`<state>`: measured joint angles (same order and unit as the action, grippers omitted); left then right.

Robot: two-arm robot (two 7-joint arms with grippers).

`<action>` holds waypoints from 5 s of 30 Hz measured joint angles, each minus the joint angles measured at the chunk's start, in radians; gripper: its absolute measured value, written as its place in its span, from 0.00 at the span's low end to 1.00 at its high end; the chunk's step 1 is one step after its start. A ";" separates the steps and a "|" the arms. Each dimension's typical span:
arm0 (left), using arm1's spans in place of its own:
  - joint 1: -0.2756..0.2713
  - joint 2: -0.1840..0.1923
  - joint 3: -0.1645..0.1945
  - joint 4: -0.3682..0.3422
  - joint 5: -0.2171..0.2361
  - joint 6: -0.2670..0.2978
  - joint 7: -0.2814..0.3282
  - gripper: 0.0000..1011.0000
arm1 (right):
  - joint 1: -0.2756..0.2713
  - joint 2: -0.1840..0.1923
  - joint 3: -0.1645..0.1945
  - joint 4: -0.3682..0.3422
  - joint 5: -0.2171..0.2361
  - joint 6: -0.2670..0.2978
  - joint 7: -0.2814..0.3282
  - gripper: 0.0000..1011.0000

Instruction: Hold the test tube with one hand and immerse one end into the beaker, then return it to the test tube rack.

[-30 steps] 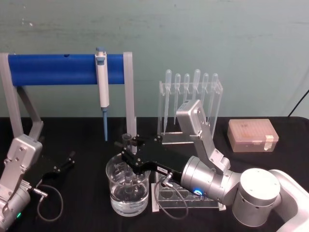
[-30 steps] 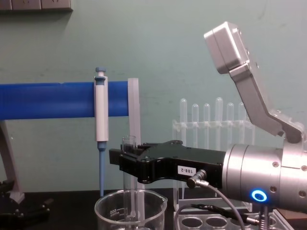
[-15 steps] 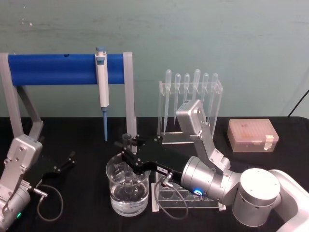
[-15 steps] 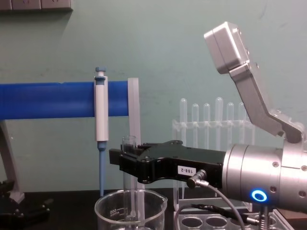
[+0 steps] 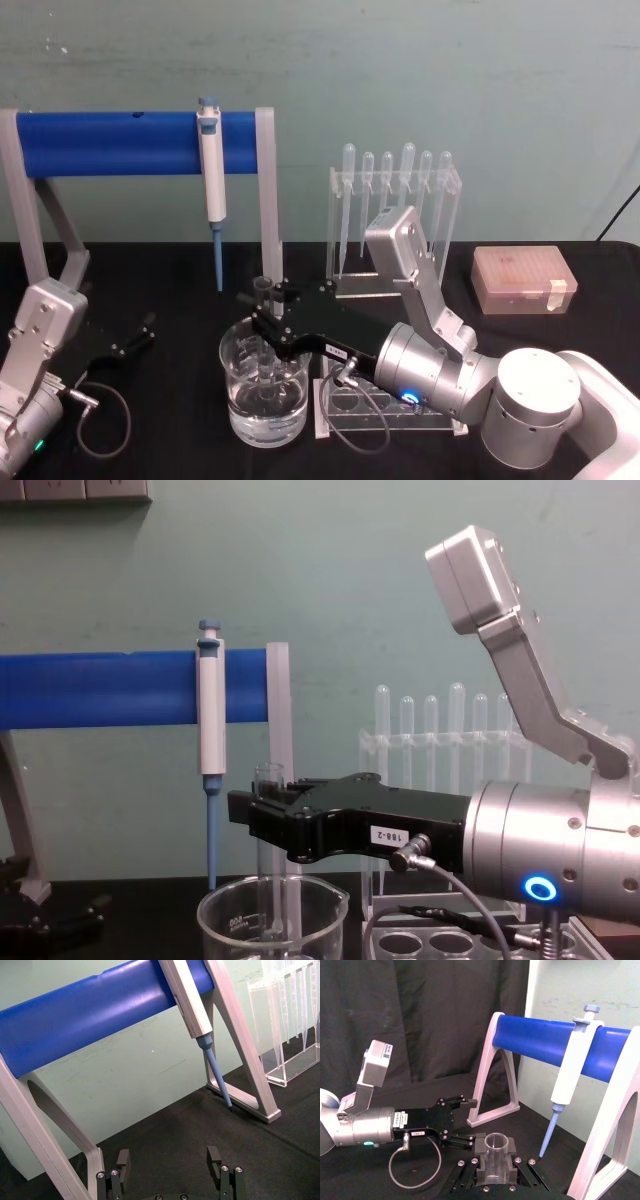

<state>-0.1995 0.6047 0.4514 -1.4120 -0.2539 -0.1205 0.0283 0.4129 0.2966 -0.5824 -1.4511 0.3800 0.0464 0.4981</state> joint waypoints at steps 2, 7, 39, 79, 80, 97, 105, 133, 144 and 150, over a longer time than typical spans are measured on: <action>0.000 0.000 0.000 0.000 0.000 0.000 0.000 0.99 | 0.000 0.000 0.000 0.000 0.000 0.000 0.000 0.22; 0.000 0.000 0.000 0.000 0.000 0.000 0.000 0.99 | 0.000 0.000 0.000 0.000 0.000 0.000 0.000 0.22; 0.000 0.000 0.000 0.000 0.000 0.000 0.000 0.99 | 0.000 0.000 0.000 0.000 0.000 0.000 0.000 0.22; 0.000 0.000 0.000 0.000 0.000 0.000 0.000 0.99 | 0.000 0.000 0.000 0.000 0.000 0.000 0.000 0.22; 0.000 0.000 0.000 0.000 0.000 0.000 0.000 0.99 | 0.000 0.000 0.000 0.000 0.000 0.000 0.000 0.22; 0.000 0.000 0.000 0.000 0.000 0.000 0.000 0.99 | 0.000 0.000 0.000 0.000 0.000 0.000 0.000 0.22; 0.000 0.000 0.000 0.000 0.000 0.000 0.000 0.99 | 0.000 0.000 0.000 0.000 0.000 0.000 0.000 0.22; 0.000 0.000 0.000 0.000 0.000 0.000 0.000 0.99 | 0.000 0.000 0.000 0.000 0.000 0.000 0.000 0.22; 0.000 0.000 0.000 0.000 0.000 0.000 0.000 0.99 | 0.000 0.000 0.000 0.000 0.000 0.000 0.000 0.22; 0.000 0.000 0.000 0.000 0.000 0.000 0.000 0.99 | 0.000 0.000 0.000 0.000 0.000 0.000 0.000 0.22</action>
<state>-0.1995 0.6047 0.4514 -1.4120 -0.2540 -0.1205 0.0283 0.4129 0.2965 -0.5824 -1.4511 0.3799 0.0463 0.4982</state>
